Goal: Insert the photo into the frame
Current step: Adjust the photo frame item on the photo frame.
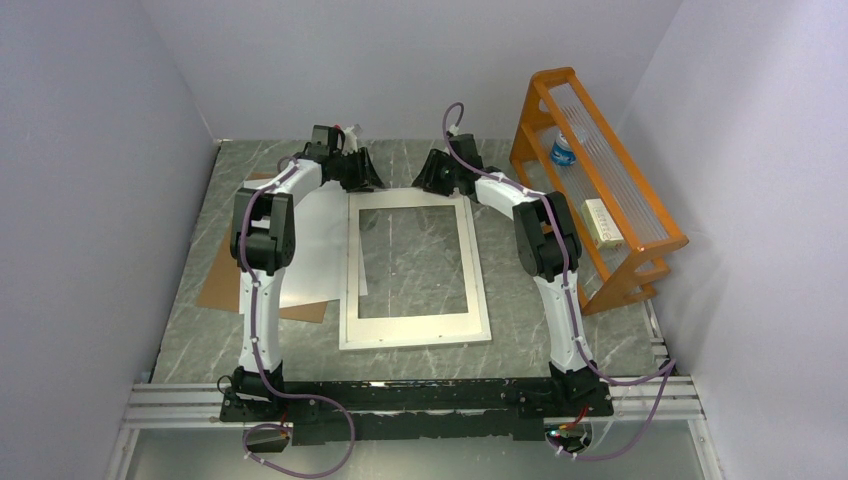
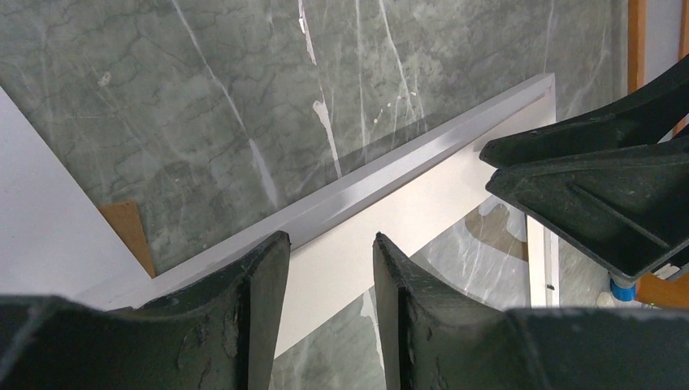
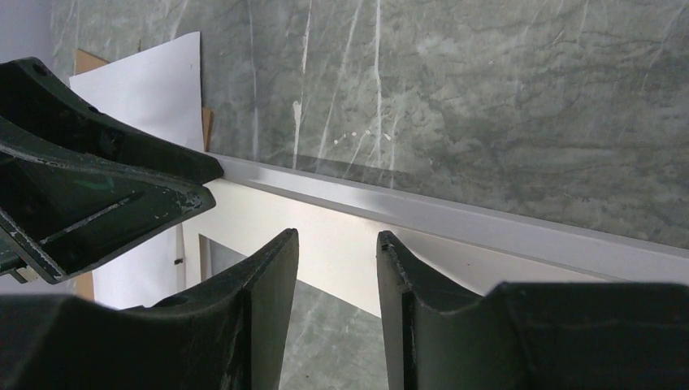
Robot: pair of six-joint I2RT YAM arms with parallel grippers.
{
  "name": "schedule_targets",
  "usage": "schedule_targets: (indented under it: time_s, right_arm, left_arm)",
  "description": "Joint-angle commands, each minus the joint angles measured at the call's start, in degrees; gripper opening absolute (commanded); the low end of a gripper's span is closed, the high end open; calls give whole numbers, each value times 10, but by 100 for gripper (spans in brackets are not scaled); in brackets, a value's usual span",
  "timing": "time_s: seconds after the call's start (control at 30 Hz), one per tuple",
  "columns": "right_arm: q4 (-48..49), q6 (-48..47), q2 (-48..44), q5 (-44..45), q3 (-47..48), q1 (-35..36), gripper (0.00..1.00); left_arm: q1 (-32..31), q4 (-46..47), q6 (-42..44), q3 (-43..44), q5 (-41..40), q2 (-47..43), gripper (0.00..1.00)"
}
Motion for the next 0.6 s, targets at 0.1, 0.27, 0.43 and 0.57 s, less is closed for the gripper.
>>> schedule_targets:
  time_s: [0.1,0.27,0.43,0.57]
  right_arm:
    - [6,-11,-15,14,1,6,44]
    - [-8,-12,-8,11,0,7,44]
    - [-47,-19,-16,12,4,8,44]
    - [-95,-38,-46,23,7,13,44]
  left_arm:
    - [-5,-59,24,-3,16,-21,49]
    - [-5,-69,28,4,22,-27,50]
    - [-4,-91,38,21,42,-32,51]
    - [-1,-107,42,31,30,-50,55]
